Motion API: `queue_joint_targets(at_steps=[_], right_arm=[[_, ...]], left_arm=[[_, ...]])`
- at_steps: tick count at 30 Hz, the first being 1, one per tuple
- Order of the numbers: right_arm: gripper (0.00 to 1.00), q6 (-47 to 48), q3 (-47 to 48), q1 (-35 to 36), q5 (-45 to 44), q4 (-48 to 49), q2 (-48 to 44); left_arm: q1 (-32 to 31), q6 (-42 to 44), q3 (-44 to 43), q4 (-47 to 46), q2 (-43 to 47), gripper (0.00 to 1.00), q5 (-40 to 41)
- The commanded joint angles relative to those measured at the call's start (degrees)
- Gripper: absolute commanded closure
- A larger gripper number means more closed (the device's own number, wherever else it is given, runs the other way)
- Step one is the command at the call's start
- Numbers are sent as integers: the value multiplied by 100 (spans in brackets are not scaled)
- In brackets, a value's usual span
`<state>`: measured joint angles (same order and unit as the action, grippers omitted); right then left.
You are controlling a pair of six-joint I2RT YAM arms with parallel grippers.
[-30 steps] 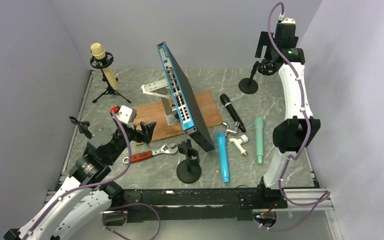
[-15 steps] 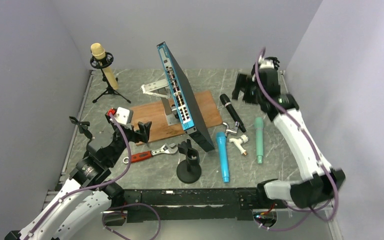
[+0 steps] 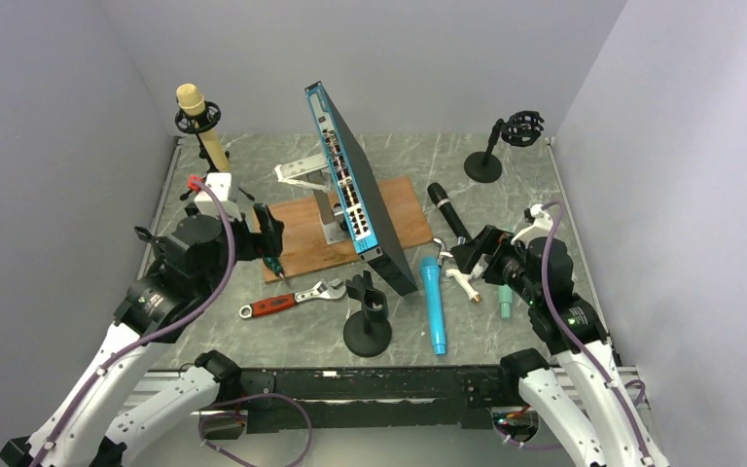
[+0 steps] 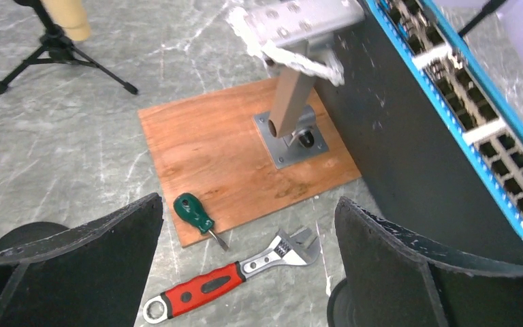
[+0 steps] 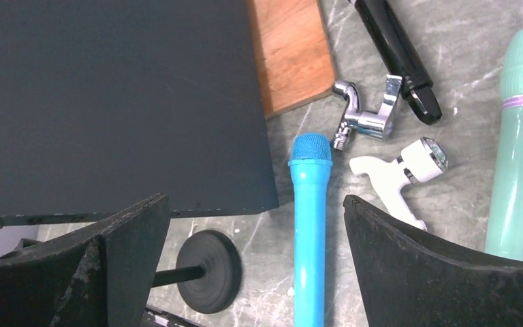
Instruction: Remove the microphone from the stand
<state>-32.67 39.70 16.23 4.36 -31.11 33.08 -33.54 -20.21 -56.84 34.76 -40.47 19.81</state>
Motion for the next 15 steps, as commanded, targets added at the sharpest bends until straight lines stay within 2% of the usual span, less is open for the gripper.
queue_joint_targets(at_steps=[1, 8, 15], right_arm=[[0, 296, -124, -8, 314, 342, -135], [0, 569, -200, -6, 464, 407, -138], [0, 659, -268, -19, 262, 470, 69]], left_arm=[[394, -349, -712, 522, -267, 1, 82], [1521, 192, -2132, 804, -1221, 1, -215], [3177, 419, -2969, -88, -2365, 1, -1404]])
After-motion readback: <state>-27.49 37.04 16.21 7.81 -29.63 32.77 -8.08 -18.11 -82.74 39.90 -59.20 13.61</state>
